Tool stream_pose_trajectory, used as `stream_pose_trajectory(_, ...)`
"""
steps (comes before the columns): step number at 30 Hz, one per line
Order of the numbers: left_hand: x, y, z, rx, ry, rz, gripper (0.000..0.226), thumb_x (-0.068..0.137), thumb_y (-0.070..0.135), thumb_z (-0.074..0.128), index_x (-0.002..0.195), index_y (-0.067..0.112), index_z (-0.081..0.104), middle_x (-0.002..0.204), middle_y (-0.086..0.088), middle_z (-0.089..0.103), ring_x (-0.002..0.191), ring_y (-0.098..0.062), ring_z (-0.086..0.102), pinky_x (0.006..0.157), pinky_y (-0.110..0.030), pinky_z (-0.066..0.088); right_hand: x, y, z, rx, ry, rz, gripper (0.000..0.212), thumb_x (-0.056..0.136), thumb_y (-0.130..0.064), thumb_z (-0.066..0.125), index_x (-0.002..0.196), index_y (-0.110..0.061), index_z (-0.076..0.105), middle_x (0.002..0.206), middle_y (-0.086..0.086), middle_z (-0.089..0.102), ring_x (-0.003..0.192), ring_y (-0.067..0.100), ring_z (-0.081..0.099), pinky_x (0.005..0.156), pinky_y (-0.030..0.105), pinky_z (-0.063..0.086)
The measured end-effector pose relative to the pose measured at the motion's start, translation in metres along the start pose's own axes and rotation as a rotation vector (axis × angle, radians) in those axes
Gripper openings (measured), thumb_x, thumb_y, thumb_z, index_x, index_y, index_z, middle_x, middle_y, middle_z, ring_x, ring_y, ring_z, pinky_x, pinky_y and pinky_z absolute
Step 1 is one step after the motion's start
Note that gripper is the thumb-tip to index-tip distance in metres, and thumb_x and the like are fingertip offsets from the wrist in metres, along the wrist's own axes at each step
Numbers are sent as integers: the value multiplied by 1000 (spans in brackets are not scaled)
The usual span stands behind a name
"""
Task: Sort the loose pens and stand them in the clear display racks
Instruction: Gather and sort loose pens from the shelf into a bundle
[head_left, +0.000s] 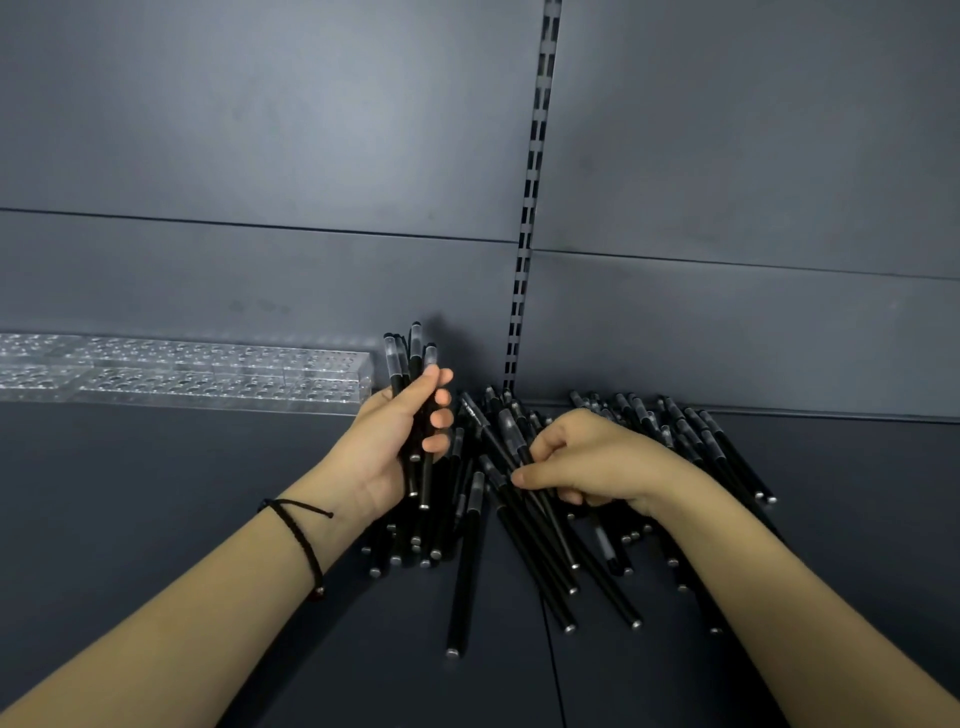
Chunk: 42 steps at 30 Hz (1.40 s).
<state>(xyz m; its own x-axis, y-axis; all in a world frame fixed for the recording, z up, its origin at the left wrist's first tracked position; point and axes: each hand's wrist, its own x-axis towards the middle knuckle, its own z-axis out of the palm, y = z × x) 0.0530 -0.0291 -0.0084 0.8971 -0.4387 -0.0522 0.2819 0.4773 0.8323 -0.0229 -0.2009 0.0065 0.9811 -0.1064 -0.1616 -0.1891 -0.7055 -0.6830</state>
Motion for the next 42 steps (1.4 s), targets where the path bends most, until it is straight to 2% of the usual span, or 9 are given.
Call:
stream_pose_trajectory(4,3,-2,0,-42,41,-32,12,98,20,55,96,9,61,95,-10,76,75,-15,73,59,-23,59,1,0,-6,270,9,-72,21,89,-23,69,77,-9,59,50,2,52,40,9,39,37,17,31)
stream_pose_trajectory(9,-1,-7,7,-37,-55,-40,17,98,21,53,108,7,56,109,-16,73,99,-24,71,82,-32,59,3,-4,2,503,-38,-178,17,95,-14,60,78,-9,60,58,2,51,48,8,49,41,19,35)
stream_pose_trajectory(13,-6,-13,7,117,-125,-55,41,97,30,54,127,3,59,119,-16,69,106,-28,66,76,-31,61,-1,-8,12,419,-70,-204,13,95,-15,60,83,-11,63,56,-3,58,47,6,51,45,20,42)
stream_pose_trajectory(19,-12,-14,12,131,-172,-9,39,101,25,46,129,-1,54,119,-6,70,106,-21,69,75,-32,60,-4,-16,21,379,-37,-250,14,97,-12,57,83,-11,61,52,-9,56,42,1,52,44,15,42)
stream_pose_trajectory(23,-12,-13,12,167,-176,-2,42,101,26,46,133,-2,47,117,-6,71,90,-20,73,65,-30,59,-4,-17,22,376,-18,-268,18,95,-14,60,77,-11,62,48,-9,55,42,1,51,44,17,44)
stream_pose_trajectory(28,-8,-6,12,-24,-65,9,39,100,20,49,130,-5,51,102,-13,74,89,-19,74,72,-33,61,-2,-17,22,391,7,-282,20,90,-23,67,76,-9,68,54,-7,59,47,6,52,43,19,43)
stream_pose_trajectory(32,-3,-3,11,-200,5,21,36,99,19,52,128,-3,52,99,-12,74,86,-21,74,77,-36,60,-3,-18,27,203,-49,-299,31,90,-32,66,79,-3,69,54,1,61,42,13,46,43,18,38)
stream_pose_trajectory(37,-5,-5,11,-111,-41,28,36,96,26,57,122,1,57,90,-6,70,74,-15,72,62,-27,59,-4,-18,29,198,-49,-328,33,97,-33,56,86,-4,66,52,2,56,37,7,40,45,22,34)
stream_pose_trajectory(42,-1,-7,6,-84,-79,30,32,93,25,62,120,12,52,84,-3,64,69,-14,66,59,-25,56,-2,-16,24,208,17,-359,35,95,-32,58,82,-1,68,53,6,55,40,11,40,40,19,32)
